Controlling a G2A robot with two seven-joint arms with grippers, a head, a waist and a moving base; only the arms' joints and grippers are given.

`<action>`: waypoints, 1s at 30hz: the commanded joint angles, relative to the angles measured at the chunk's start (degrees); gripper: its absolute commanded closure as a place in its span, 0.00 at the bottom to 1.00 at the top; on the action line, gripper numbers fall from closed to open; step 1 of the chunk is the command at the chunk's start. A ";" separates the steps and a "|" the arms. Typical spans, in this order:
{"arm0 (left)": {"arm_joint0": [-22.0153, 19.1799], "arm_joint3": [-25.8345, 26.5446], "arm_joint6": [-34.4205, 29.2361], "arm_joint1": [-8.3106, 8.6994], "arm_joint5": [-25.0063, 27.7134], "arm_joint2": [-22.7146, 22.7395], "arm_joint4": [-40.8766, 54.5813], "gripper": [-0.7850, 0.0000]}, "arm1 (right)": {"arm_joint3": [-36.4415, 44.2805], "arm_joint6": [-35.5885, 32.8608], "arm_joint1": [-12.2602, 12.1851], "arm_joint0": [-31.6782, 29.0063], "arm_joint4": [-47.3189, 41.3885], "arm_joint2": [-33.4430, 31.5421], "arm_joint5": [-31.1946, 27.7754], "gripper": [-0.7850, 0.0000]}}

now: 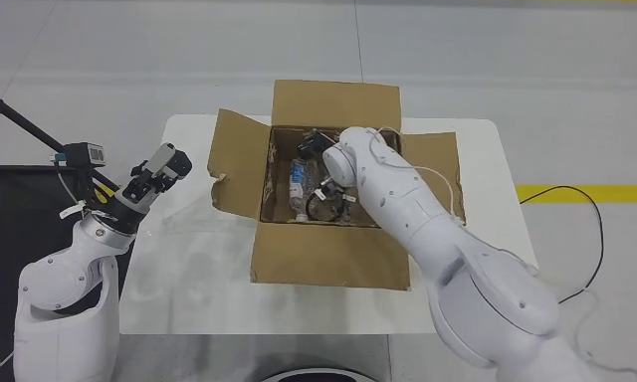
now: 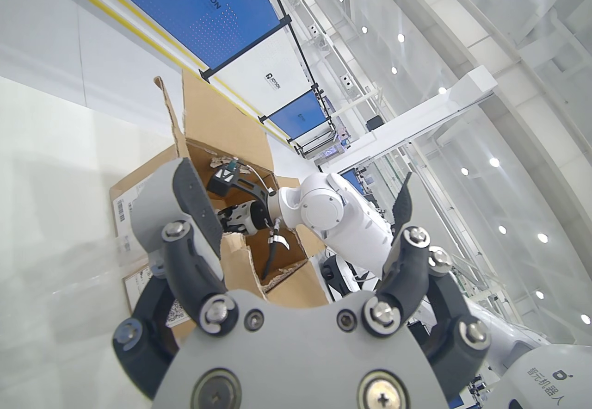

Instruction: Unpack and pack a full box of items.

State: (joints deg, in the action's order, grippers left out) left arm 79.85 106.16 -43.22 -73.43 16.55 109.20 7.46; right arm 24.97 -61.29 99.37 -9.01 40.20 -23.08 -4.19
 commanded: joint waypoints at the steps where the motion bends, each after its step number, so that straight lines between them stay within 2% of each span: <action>1: 0.00 0.00 0.00 0.00 0.00 0.00 0.00 0.00 | 1.40 -0.36 -0.36 -0.21 0.61 -0.25 0.41 1.00; 8: 0.00 0.00 0.00 0.00 0.00 0.00 0.00 0.00 | 8.73 -3.23 -2.89 -1.94 4.25 -1.80 4.25 1.00; 15: 0.00 0.00 0.00 0.00 0.00 0.00 0.00 0.00 | 20.51 -7.80 -7.27 -5.68 9.81 -5.29 10.20 1.00; 22: 0.00 0.00 0.00 0.00 0.00 0.00 0.00 0.00 | 39.15 -12.34 -13.20 -13.02 18.17 -12.02 12.67 1.00; 26: 0.00 0.00 0.00 0.00 0.00 0.00 0.00 0.00 | 51.29 -12.68 -16.79 -19.56 22.83 -18.36 11.08 1.00; 30: 0.00 0.00 0.00 0.00 0.00 0.00 0.00 0.00 | 63.32 -11.35 -19.76 -27.15 26.41 -25.06 7.11 1.00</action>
State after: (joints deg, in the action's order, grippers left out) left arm 79.85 106.16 -43.22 -73.43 16.55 109.20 7.46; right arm 85.04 -73.01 80.19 -34.25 66.02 -46.49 3.96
